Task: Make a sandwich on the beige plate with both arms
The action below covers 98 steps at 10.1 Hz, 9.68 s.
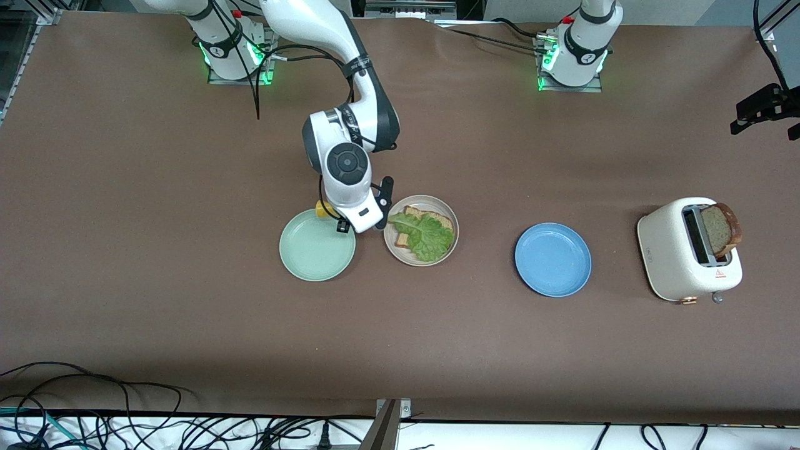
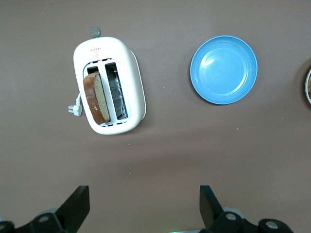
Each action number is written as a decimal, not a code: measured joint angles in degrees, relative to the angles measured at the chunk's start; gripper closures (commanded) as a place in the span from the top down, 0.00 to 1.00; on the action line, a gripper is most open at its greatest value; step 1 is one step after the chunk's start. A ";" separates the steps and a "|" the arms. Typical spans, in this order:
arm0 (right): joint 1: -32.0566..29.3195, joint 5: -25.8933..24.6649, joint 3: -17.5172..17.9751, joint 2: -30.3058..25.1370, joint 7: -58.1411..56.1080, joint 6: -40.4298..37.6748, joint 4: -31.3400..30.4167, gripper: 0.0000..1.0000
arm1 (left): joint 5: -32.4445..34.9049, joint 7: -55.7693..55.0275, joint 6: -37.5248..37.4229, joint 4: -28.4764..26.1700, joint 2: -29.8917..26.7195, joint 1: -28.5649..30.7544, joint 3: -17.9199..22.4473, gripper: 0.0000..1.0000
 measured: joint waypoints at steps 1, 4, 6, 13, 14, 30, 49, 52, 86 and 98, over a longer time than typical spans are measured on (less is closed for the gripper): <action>0.00 -0.01 -0.07 1.06 0.50 -0.40 1.03 0.00 | 0.00 0.00 0.00 0.00 0.00 0.00 0.00 1.00; 0.00 0.03 -0.51 2.54 0.87 -0.42 1.97 0.00 | 0.00 0.00 0.00 0.00 0.00 0.00 0.00 1.00; -0.06 1.23 -2.20 2.12 1.15 -0.46 2.52 0.00 | 0.00 0.00 0.00 0.00 0.00 -0.01 0.00 1.00; -5.77 1.89 -4.78 -21.68 -2.43 3.06 -17.41 0.00 | 0.00 0.00 0.00 0.01 0.01 0.01 0.00 1.00; -7.16 1.49 -5.34 -25.15 -2.90 3.08 -19.72 0.00 | 0.00 0.00 0.00 0.00 0.01 0.03 0.00 1.00; -27.71 3.87 -6.64 -41.54 -16.73 3.91 -31.79 0.00 | 0.00 0.00 0.20 3.25 5.52 5.38 0.37 1.00; -80.14 35.51 27.10 -17.70 -96.32 -22.84 -36.06 0.00 | 5.38 -0.34 30.92 -6.79 21.81 6.79 1.95 0.84; -81.90 35.52 27.13 -15.62 -96.99 -25.42 -36.03 0.00 | 5.38 -0.51 30.92 -7.16 22.79 6.86 2.03 0.52; -86.01 -5.78 32.25 -31.03 -19.62 -27.83 -1.60 1.00 | -61.26 0.21 29.98 -11.37 30.17 -14.34 -19.45 0.00; -74.84 -33.68 46.96 -42.67 65.67 -11.34 -16.61 1.00 | -62.89 5.79 36.08 -5.42 42.38 -18.38 -14.96 0.09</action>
